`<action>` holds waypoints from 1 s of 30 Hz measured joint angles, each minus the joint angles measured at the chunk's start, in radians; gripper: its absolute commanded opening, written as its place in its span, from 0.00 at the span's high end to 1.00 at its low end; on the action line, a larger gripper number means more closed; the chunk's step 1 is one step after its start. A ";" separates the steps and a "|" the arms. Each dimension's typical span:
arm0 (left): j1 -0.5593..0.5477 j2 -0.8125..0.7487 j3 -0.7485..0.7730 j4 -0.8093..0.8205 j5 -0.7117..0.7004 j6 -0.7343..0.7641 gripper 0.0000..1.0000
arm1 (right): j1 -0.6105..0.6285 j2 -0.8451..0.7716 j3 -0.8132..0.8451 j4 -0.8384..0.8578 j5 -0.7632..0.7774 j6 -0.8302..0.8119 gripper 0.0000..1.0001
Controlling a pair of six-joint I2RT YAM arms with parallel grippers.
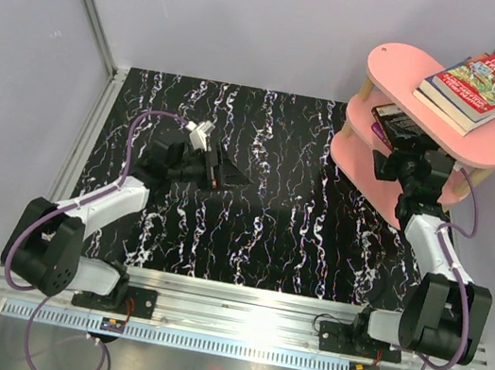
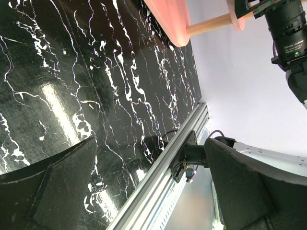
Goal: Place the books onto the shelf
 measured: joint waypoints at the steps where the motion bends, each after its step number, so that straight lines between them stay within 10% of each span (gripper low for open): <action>1: 0.000 0.000 0.000 -0.002 0.000 0.000 0.02 | 0.000 -0.005 -0.010 0.001 -0.005 0.000 0.00; 14: 0.002 0.003 0.000 -0.002 0.000 -0.001 0.02 | -0.001 -0.191 -0.099 -0.064 -0.006 -0.036 0.00; 30: 0.002 -0.017 -0.016 -0.011 -0.013 0.025 0.01 | -0.003 -0.786 -0.393 -0.241 0.076 -0.323 0.00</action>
